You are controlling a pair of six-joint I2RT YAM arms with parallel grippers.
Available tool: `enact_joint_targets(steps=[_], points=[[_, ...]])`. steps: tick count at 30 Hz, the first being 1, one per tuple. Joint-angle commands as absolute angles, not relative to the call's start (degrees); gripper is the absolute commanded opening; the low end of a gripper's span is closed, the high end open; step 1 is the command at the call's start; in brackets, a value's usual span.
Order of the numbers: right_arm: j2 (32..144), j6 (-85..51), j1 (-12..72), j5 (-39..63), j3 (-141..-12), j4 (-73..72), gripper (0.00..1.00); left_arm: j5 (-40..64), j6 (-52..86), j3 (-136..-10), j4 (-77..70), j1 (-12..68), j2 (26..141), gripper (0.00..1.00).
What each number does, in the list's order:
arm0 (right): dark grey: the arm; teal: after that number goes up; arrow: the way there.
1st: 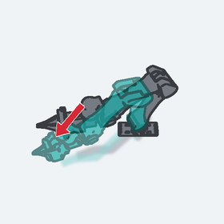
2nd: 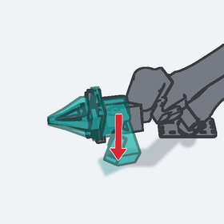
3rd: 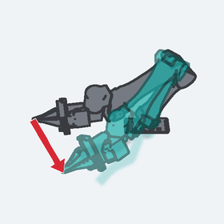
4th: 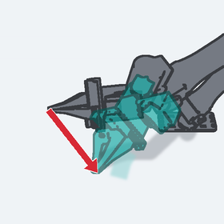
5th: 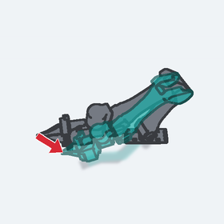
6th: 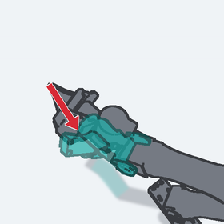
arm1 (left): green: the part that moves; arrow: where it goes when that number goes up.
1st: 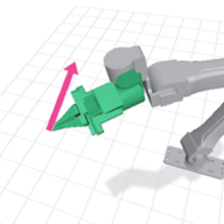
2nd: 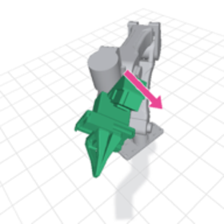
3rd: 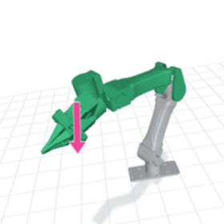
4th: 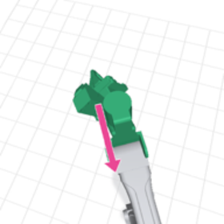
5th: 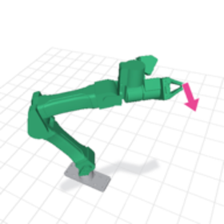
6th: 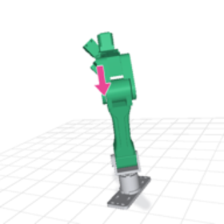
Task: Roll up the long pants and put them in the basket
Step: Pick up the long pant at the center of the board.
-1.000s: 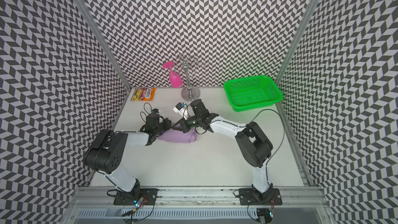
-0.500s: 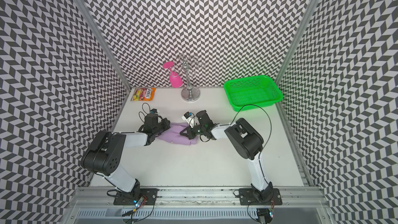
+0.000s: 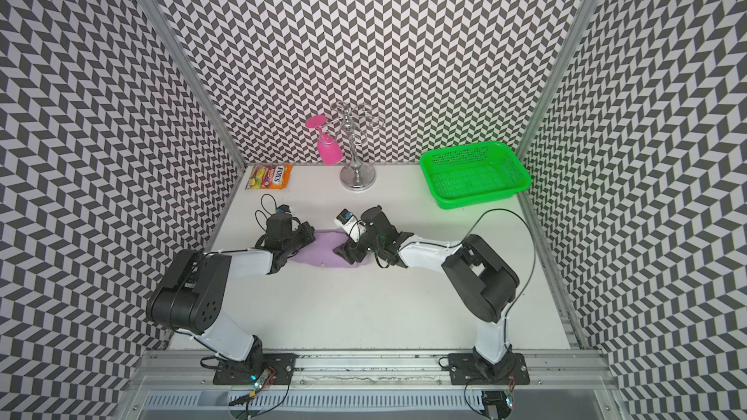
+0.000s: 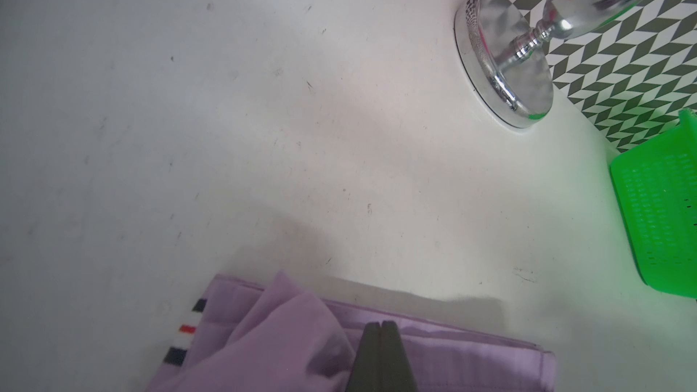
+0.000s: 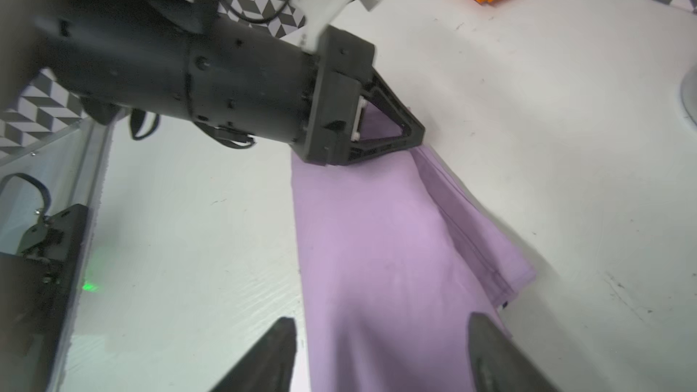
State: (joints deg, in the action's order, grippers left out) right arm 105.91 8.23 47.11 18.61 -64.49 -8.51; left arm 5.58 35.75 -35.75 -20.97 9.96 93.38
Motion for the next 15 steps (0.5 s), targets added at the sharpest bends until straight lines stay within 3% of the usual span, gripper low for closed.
enact_joint_targets(steps=[1, 6, 15], points=[[106.4, 20.1, 49.9, 10.9, -68.0, -2.7, 0.91, 3.8, 34.5, -34.3, -16.6, 9.3, 92.8, 0.0], [115.3, 28.4, 51.0, 7.7, -82.1, 12.2, 1.0, 3.7, 33.8, -34.5, -16.1, 9.2, 92.2, 0.0], [128.4, 35.6, 50.8, 6.4, -96.8, 26.1, 1.0, 4.6, 34.3, -34.6, -16.6, 9.3, 92.0, 0.0]])
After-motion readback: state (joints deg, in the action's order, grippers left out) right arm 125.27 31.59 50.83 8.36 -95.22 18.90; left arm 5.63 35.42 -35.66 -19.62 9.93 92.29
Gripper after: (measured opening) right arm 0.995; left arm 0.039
